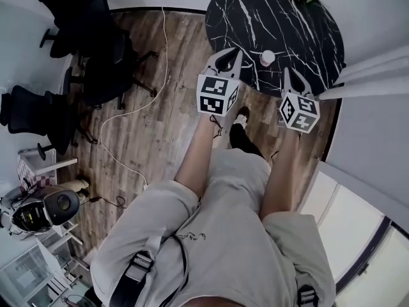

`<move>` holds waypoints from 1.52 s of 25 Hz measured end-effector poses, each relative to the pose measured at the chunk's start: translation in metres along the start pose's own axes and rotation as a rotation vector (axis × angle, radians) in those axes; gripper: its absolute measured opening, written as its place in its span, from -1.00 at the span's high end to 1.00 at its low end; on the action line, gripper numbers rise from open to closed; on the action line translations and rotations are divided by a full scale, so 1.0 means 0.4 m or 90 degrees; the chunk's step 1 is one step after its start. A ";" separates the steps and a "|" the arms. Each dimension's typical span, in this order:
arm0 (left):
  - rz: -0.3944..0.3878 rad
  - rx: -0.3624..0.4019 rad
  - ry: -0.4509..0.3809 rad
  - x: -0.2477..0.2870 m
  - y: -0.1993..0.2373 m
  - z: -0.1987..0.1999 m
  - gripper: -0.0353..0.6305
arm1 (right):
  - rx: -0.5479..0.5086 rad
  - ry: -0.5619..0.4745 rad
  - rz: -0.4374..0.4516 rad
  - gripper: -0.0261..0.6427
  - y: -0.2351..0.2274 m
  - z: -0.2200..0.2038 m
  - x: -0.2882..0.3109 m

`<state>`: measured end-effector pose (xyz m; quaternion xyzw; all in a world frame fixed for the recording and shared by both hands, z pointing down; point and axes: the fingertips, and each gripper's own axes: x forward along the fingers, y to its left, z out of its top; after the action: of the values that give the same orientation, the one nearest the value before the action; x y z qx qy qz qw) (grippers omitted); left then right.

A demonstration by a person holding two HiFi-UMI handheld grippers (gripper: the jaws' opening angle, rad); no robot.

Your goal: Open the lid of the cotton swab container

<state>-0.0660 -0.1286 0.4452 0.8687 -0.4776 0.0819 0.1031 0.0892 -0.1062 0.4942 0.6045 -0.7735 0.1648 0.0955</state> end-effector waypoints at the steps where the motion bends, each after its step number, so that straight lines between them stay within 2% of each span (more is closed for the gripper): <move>1: -0.001 -0.002 0.003 0.025 0.008 0.004 0.82 | -0.006 0.003 0.000 0.82 -0.008 0.005 0.026; 5: 0.000 -0.023 0.005 0.115 0.046 0.021 0.82 | -0.045 -0.012 -0.009 0.82 -0.033 0.027 0.118; 7: 0.005 -0.028 0.003 0.159 0.065 0.032 0.82 | -0.073 0.001 0.000 0.82 -0.045 0.020 0.166; 15: 0.006 -0.020 0.000 0.352 0.122 0.075 0.82 | -0.173 0.135 0.068 0.81 -0.095 -0.081 0.377; 18: 0.008 -0.014 -0.002 0.419 0.150 0.092 0.82 | -0.240 0.207 0.141 0.80 -0.086 -0.139 0.438; 19: 0.010 -0.015 -0.005 0.439 0.161 0.099 0.82 | -0.256 0.236 0.172 0.74 -0.081 -0.163 0.452; 22: 0.018 -0.021 -0.012 0.484 0.187 0.116 0.82 | -0.289 0.309 0.251 0.39 -0.074 -0.219 0.477; 23: 0.019 -0.024 -0.012 0.497 0.193 0.119 0.82 | -0.298 0.328 0.268 0.27 -0.075 -0.232 0.483; 26: 0.020 -0.040 -0.006 0.535 0.211 0.107 0.82 | -0.335 0.395 0.301 0.11 -0.081 -0.279 0.498; 29: 0.028 -0.065 -0.001 0.559 0.241 0.088 0.82 | -0.385 0.454 0.324 0.06 -0.080 -0.326 0.512; 33: 0.042 -0.086 0.005 0.575 0.275 0.062 0.82 | -0.423 0.500 0.346 0.06 -0.079 -0.367 0.526; 38: 0.066 -0.114 0.007 0.580 0.315 0.031 0.82 | -0.445 0.513 0.348 0.06 -0.084 -0.405 0.548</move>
<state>-0.0489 -0.3863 0.5018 0.8298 -0.5264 0.0489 0.1786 0.0582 -0.2514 0.7252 0.2062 -0.8121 0.1353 0.5288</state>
